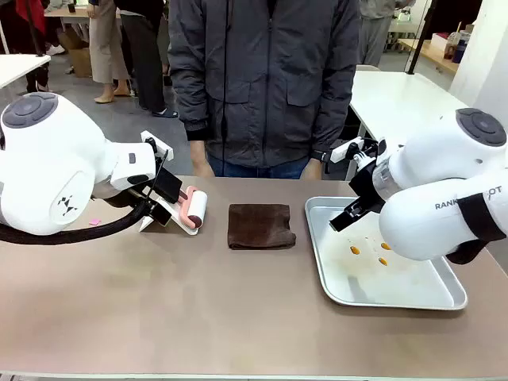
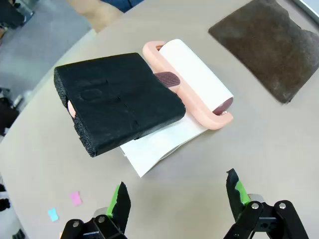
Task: Clean the surface of the table.
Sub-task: Hold the Lint Roller with your left hand and the towel with your right hand.
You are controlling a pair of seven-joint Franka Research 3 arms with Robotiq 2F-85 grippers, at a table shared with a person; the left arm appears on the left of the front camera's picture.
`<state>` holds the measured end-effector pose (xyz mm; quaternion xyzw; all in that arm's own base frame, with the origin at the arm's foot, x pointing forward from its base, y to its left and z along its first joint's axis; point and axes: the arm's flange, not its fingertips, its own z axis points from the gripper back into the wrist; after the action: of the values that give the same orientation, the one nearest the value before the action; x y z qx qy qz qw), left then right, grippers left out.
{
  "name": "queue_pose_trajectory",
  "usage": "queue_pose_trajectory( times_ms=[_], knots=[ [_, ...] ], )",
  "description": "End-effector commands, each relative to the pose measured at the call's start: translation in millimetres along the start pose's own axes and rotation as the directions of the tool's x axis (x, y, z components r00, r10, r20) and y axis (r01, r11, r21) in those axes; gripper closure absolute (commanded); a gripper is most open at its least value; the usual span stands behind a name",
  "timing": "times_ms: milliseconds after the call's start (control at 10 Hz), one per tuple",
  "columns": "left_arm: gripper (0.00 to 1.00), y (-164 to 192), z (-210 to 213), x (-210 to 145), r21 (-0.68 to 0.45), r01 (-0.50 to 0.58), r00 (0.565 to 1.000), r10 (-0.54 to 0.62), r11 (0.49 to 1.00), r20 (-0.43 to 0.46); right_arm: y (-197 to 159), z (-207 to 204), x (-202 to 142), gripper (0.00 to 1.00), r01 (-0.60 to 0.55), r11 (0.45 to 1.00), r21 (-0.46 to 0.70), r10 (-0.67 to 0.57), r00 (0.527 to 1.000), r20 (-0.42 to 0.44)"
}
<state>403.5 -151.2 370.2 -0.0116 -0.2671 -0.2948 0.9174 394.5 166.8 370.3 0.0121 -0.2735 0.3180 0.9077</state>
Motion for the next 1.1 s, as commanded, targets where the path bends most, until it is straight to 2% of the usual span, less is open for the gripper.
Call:
queue_pose_trajectory(
  times_ms=[0, 1000],
  knots=[
    [0.0, 0.0, 0.0, 0.0, 0.0, 0.0, 1.0, 0.0, 1.0, 0.0, -0.1, 0.2, 0.3, 0.0, 0.0, 1.0, 0.0, 0.0, 1.0, 0.001],
    [0.0, 0.0, 0.0, 0.0, 0.0, 0.0, 1.0, 0.0, 1.0, 0.0, -0.1, 0.2, 0.3, 0.0, 0.0, 1.0, 0.0, 0.0, 1.0, 0.001]
  ],
)
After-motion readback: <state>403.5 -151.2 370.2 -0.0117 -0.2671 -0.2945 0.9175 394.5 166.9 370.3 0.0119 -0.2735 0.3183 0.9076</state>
